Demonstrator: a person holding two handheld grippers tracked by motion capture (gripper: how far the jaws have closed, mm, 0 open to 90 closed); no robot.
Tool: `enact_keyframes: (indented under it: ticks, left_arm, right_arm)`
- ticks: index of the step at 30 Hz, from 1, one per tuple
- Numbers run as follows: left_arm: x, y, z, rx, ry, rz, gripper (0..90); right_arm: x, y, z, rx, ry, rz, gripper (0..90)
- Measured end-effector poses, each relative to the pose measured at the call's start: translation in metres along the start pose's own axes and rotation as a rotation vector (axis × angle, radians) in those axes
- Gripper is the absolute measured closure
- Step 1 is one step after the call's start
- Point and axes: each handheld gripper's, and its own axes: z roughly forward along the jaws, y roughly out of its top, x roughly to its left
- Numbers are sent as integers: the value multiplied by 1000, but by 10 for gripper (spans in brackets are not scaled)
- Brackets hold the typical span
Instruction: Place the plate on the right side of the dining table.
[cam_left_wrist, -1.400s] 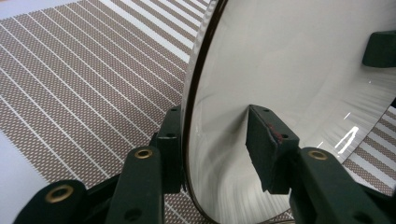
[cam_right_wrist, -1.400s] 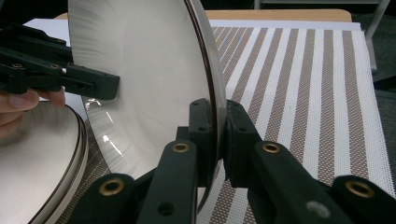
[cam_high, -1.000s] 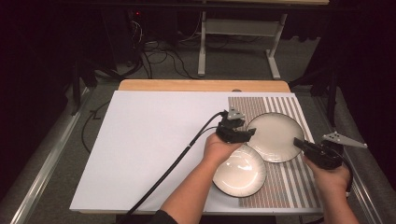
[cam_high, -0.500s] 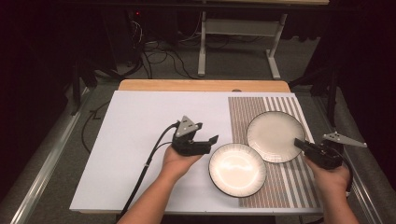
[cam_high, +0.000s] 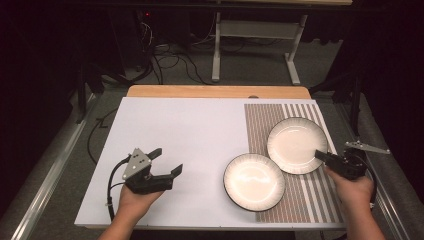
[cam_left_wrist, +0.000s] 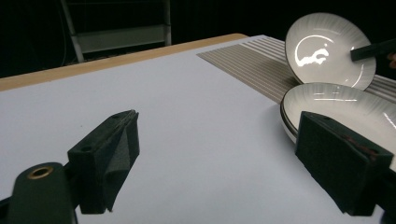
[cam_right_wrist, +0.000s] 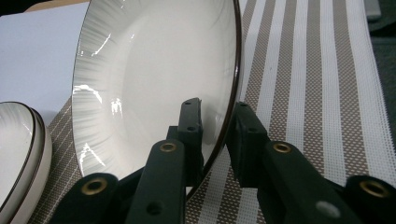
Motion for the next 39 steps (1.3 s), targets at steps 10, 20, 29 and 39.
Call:
enact_keyframes:
  ticks: [10,20,29,39]
  left_arm:
    - [21,-19,-13,16,66,-62,132]
    - [27,-21,-14,8,100,-62,131]
    - [27,-20,-12,16,113,-41,129]
    - [30,-21,-11,16,119,-47,122]
  right_arm:
    - [-4,0,6,25,-16,23,751]
    - [-10,3,15,46,-4,76,719]
    - [-17,5,26,55,-6,117,688]
    - [-10,4,26,122,-137,35,655]
